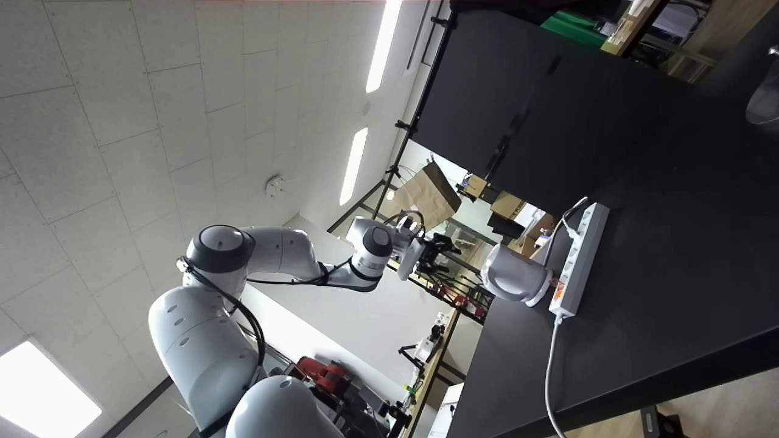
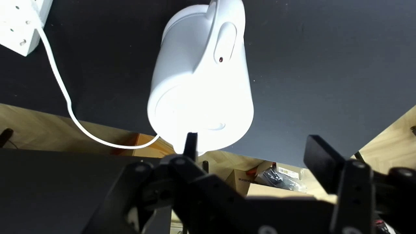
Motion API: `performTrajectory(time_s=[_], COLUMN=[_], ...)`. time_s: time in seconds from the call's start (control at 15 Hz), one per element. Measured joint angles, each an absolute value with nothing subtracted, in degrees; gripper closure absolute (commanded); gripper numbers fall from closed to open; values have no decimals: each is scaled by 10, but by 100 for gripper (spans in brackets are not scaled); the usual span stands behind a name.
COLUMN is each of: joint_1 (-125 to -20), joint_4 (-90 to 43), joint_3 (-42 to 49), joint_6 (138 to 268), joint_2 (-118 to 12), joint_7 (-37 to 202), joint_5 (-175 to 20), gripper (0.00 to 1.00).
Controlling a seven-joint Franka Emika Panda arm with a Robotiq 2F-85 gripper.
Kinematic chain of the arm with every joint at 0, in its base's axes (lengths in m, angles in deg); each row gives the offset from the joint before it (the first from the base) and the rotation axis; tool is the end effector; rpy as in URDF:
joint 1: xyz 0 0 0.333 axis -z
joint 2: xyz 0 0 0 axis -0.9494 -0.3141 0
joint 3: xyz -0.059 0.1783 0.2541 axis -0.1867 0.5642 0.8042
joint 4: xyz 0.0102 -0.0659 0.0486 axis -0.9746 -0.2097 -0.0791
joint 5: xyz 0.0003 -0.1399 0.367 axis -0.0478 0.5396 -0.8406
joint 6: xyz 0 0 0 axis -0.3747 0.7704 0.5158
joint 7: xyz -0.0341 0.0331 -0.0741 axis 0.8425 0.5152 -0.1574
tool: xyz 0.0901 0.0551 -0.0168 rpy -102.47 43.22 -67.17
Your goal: Press on the electric kettle
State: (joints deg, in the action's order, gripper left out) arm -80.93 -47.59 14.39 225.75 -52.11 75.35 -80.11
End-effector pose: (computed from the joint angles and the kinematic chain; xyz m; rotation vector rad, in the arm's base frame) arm 0.6073 0.1704 0.3621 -2.9532 -0.4673 -0.6701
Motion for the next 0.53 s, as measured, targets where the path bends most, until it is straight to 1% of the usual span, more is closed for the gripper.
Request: performTrajectory(time_s=[0.53], joint_1=[-809], joint_4=[-475], joint_3=[139], joint_6=[2185], joint_2=[-505], joint_7=[774], joint_5=[-794], gripper=[0])
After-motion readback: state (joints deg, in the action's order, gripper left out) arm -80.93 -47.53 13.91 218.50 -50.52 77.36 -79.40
